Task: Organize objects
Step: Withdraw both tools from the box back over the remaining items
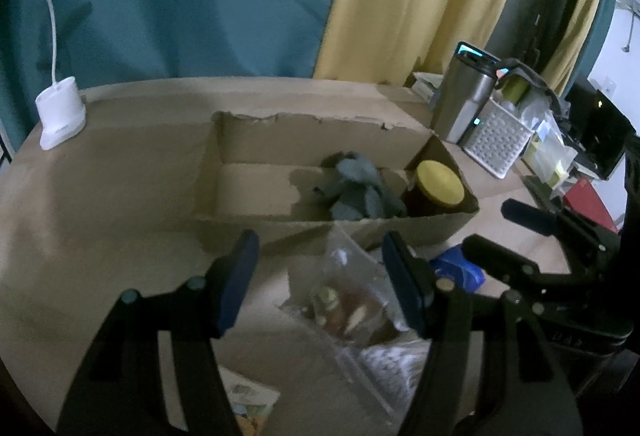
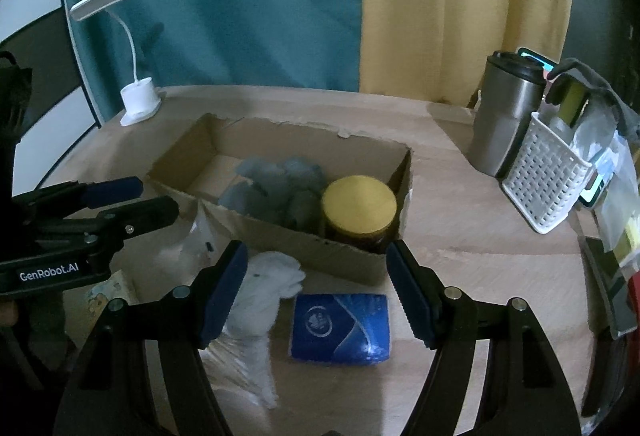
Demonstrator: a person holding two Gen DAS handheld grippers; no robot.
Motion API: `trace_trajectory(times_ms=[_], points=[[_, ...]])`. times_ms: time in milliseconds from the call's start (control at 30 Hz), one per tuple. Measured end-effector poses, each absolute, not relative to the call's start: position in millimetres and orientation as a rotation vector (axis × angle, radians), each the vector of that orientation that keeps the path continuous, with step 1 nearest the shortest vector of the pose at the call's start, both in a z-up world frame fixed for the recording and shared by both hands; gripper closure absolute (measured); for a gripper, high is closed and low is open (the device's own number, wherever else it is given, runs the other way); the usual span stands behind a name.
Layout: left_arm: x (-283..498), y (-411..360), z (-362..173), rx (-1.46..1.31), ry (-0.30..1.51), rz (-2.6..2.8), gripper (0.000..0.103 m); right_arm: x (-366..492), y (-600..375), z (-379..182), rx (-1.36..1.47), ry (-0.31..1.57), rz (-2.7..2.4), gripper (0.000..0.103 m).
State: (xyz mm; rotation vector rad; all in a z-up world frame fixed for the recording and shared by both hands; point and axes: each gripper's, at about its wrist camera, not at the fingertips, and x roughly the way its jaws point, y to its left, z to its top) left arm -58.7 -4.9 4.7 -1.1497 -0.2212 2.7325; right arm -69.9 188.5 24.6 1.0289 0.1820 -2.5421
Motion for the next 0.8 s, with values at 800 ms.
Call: trace_trajectory(times_ms=[800], points=[[-22, -34, -25, -1.229, -0.255, 2.745, 0.037, -45, 170, 7, 1.069, 0.213, -2.505, 0.028]])
